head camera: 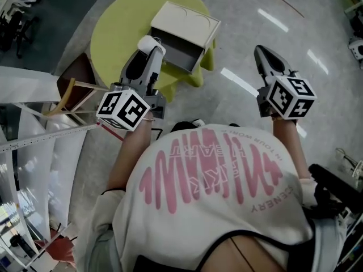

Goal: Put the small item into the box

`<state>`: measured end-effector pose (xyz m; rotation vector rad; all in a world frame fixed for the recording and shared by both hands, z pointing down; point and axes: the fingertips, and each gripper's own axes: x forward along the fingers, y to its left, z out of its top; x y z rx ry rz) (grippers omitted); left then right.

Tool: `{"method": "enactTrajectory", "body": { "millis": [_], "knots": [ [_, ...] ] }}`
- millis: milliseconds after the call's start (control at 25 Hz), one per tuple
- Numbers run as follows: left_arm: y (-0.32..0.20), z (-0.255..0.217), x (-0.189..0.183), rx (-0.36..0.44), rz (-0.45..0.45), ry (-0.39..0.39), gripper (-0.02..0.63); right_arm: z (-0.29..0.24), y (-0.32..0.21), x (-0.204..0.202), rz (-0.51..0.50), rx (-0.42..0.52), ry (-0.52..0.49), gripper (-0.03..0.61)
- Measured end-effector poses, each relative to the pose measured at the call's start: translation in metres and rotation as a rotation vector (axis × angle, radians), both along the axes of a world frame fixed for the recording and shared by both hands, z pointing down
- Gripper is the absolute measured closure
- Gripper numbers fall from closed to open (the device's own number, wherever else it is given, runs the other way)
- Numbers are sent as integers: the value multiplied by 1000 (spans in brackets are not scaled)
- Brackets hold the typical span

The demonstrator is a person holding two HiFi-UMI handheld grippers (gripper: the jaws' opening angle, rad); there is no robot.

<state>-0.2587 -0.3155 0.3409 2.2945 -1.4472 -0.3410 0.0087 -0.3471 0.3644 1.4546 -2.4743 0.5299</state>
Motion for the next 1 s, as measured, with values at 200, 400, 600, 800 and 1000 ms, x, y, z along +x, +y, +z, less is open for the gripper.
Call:
{"method": "enactTrajectory", "body": {
  "millis": [200, 400, 600, 800, 1000],
  "knots": [
    [-27, 39, 7, -45, 30, -85, 443, 22, -5, 19, 57, -57, 23, 572],
    [-44, 90, 10, -133, 73, -191, 444, 38, -3, 30, 101, -88, 30, 572],
    [-56, 124, 10, -201, 115, -241, 444, 45, 7, 41, 145, -110, 54, 572],
    [-60, 150, 13, -262, 165, -319, 443, 46, 18, 53, 173, -133, 84, 572],
    [-60, 162, 21, -264, 261, -480, 443, 48, 25, 54, 164, -148, 122, 572]
  ]
}}
